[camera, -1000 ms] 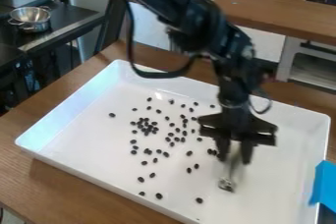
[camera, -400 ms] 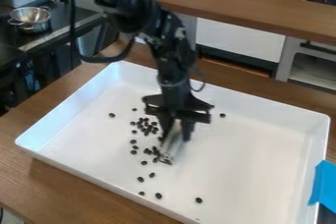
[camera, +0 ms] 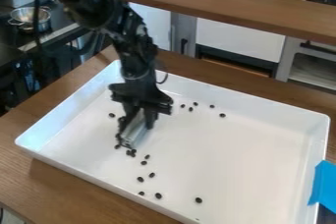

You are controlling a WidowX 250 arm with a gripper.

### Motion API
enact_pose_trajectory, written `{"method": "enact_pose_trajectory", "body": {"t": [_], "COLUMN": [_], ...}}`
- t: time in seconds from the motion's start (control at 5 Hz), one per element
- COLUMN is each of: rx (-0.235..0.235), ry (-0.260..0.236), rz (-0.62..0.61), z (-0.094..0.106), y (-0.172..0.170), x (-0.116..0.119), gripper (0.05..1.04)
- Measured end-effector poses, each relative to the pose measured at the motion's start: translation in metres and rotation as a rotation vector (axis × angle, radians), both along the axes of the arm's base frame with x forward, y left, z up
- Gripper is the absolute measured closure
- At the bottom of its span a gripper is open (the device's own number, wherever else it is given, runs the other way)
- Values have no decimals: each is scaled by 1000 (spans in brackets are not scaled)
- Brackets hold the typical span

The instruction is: Sweep into pile

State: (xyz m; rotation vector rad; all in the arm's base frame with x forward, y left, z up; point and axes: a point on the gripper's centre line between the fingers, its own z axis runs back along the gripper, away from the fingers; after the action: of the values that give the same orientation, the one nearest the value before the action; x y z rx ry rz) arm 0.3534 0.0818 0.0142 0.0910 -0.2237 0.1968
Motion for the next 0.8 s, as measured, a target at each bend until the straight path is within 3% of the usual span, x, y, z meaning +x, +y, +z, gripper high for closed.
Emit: {"method": "enact_pose_trajectory", "body": {"t": [0.2, 0.4, 0.6, 0.8], "rx": [56, 37, -97, -245], "ry": [-5, 22, 72, 2], "rz": [-9, 9, 34, 24], "z": [1, 2, 9, 45], "y": [22, 35, 14, -31], "x": [-3, -12, -23, -15], "gripper": [704, 704, 704, 704]}}
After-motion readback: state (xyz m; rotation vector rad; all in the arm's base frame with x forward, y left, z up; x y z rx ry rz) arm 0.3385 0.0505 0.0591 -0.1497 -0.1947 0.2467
